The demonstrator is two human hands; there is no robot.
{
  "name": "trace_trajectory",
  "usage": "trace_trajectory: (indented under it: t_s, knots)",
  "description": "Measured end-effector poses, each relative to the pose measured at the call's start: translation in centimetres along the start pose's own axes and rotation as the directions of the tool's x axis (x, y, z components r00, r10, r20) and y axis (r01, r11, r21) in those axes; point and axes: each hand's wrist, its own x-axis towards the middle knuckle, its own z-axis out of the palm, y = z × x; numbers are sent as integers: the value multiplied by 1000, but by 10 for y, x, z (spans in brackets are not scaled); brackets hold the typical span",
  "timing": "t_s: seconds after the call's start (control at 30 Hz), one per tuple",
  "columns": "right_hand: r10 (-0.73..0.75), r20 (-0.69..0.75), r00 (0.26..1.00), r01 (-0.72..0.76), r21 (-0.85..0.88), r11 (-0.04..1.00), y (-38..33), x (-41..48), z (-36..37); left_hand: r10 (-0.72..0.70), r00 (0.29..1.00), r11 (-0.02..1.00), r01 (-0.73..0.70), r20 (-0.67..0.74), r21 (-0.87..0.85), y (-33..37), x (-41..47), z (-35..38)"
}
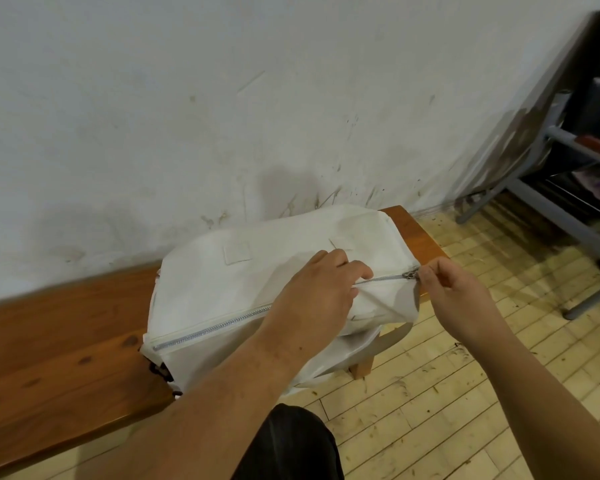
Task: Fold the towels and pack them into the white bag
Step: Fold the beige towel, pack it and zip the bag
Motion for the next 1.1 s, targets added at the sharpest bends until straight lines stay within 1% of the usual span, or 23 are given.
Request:
trace_trajectory:
  t_s: [0.03, 0.1, 0.17, 0.27, 0.33, 0.37, 0.43, 0.53, 0.63, 0.7, 0.77, 0.8, 0.87, 0.93, 1.0, 1.07, 1.1]
  knots:
    - [-21, -16, 1000, 21, -29, 999, 0, -1, 0, -2, 1000, 1000, 2, 2, -3, 0, 0, 0]
    - [-58, -8, 998, 58, -19, 998, 0, -1, -1, -8, 1000, 1000, 8, -1, -13, 0, 0, 0]
    - [-75, 61, 995, 73, 34, 997, 2, 0, 0, -7, 1000, 1000, 7, -3, -15, 0, 0, 1]
    - [-72, 202, 977, 63, 53, 997, 5, 1, 4, -7, 1000, 1000, 7, 10, -3, 1, 0, 3]
    - [-64, 245, 967, 36, 118, 992, 9, 2, 3, -5, 1000, 1000, 5, 11, -3, 1, -1, 3]
    - [-58, 237, 970, 18, 167, 986, 11, 3, 1, -6, 1000, 1000, 6, 13, -3, 1, -1, 3]
    - [-24, 174, 985, -18, 241, 970, 16, 2, -4, -12, 1000, 1000, 13, 13, -6, 2, -2, 2]
    - [36, 71, 997, -53, 253, 966, 21, 2, -3, -12, 1000, 1000, 12, 15, -9, 3, -2, 2]
    - [175, -73, 982, -150, 263, 953, 32, 12, 0, -10, 1000, 1000, 10, 11, -4, 2, -2, -2]
    - [211, -126, 969, -189, 166, 968, 43, 20, 3, 3, 1000, 1000, -3, 12, 0, 2, -3, -2]
    - [197, -152, 969, -198, 5, 980, 49, 24, 12, 22, 999, 1000, -22, 32, 13, 4, -6, 1]
    - [192, -172, 966, -203, -46, 978, 49, 25, 18, 29, 999, 999, -30, 42, 22, 6, -7, 4]
    - [200, -217, 956, -217, -59, 974, 46, 26, 29, 29, 998, 999, -30, 47, 37, 6, -9, 7]
    - [258, -254, 932, -268, -2, 964, 43, 22, 34, 0, 999, 1000, -1, 33, 29, 4, -10, 3]
    - [333, -289, 898, -309, 126, 943, 38, 14, 36, -26, 999, 999, 25, 30, 23, 0, -13, -7]
    - [375, -300, 877, -310, 243, 919, 23, 2, 34, -52, 998, 998, 51, 35, 36, -3, -20, -21]
    - [361, -294, 885, -284, 273, 919, 13, -5, 32, -75, 997, 996, 74, 36, 42, -3, -25, -29]
